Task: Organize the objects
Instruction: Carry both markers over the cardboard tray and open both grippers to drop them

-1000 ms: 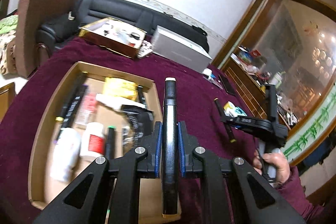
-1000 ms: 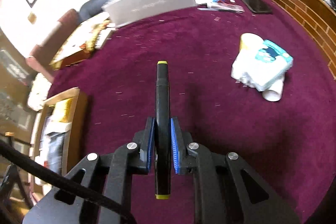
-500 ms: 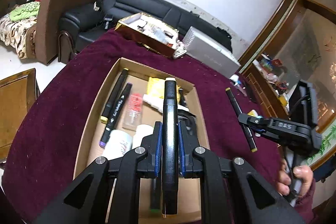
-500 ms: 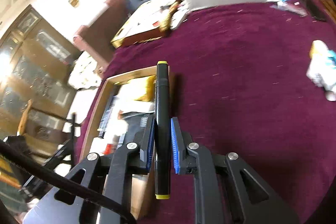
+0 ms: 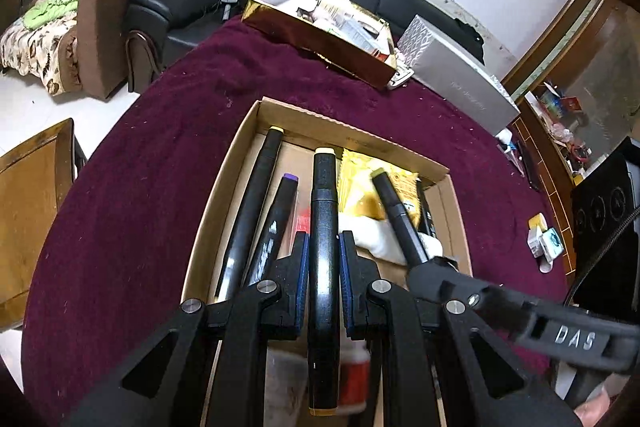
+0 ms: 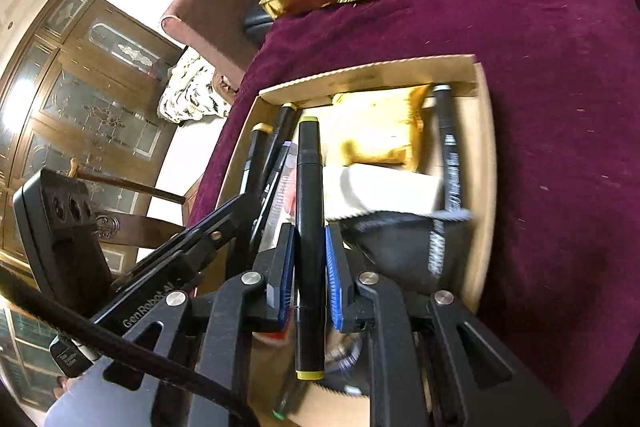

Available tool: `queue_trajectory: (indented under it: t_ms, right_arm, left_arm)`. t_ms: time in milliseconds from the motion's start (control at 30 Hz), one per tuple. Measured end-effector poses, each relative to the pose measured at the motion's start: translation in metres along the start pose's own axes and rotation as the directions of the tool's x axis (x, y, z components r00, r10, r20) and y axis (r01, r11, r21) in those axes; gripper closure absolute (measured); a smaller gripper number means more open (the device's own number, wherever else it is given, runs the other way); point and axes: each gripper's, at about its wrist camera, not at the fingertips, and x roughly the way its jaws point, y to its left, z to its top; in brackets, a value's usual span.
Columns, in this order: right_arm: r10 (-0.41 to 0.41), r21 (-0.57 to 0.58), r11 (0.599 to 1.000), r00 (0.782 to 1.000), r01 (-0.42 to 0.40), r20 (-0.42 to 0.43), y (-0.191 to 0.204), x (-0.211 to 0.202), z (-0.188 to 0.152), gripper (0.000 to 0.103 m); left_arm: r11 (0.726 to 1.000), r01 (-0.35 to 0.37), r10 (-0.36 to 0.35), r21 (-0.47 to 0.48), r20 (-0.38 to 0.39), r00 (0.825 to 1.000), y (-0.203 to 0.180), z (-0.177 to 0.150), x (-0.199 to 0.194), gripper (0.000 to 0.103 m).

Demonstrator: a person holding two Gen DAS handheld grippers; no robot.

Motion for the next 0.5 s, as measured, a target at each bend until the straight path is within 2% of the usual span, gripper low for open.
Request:
queue_trajectory:
  t_ms: [233, 500]
  right_arm:
    - [-0.038, -0.019, 0.999, 0.999, 0.038, -0.010, 0.004, 0.025, 0.009, 0.090]
    - [-0.056, -0.049, 0.997, 0.998, 0.056, -0.008, 0.006, 0.030, 0.011, 0.090]
  left_arm:
    - [1.000, -0.017, 0.016, -0.018, -0.035, 0.999, 0.008, 0.016, 0.021, 0.092]
    - [0.999, -0.014, 0.012, -0.040, -0.043, 0.999, 0.012, 0.018, 0.029, 0.092]
